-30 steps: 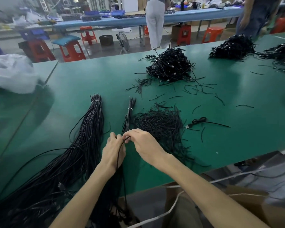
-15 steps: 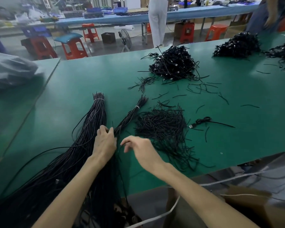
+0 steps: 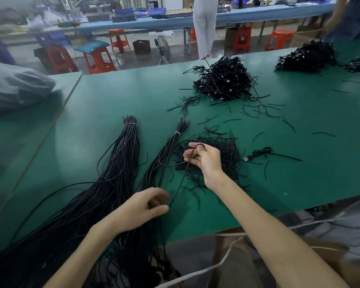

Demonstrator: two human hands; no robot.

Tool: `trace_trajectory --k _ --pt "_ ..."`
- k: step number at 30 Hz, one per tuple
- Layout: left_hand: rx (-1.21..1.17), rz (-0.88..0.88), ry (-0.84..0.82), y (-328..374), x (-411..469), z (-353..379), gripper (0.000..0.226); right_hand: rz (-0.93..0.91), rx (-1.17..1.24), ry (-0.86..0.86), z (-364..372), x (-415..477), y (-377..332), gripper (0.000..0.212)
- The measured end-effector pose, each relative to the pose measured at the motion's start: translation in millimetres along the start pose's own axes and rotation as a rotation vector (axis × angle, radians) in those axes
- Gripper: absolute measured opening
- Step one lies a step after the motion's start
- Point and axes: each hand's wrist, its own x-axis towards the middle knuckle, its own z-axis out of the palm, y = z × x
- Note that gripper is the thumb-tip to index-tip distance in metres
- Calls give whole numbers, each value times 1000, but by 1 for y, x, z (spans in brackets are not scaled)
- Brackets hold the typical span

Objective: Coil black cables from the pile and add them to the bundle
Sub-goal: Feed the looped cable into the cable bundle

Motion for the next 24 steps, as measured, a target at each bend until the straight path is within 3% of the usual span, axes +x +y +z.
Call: trace_trajectory --k 2,5,7,10,13,16,24 --pt "163 -11 -21 4 5 3 24 -12 3 -17 5 1 -2 32" --pt "148 53 -4 18 12 4 14 -21 -28 -30 8 2 -1 32" --pt "-29 140 134 29 17 -2 18 -24 -119 -67 6 0 4 31" --pt "-512 188 364 49 26 -26 21 -20 -302 -180 2 -9 14 30" --pt "-944 173 436 68 43 -50 20 26 -427 -317 1 -17 24 24" --pt "-1019 165 458 78 57 -56 18 40 -521 -374 -2 -21 28 16" --pt "-1058 -34 254 57 60 -31 25 -214 -844 -258 -13 -27 13 95"
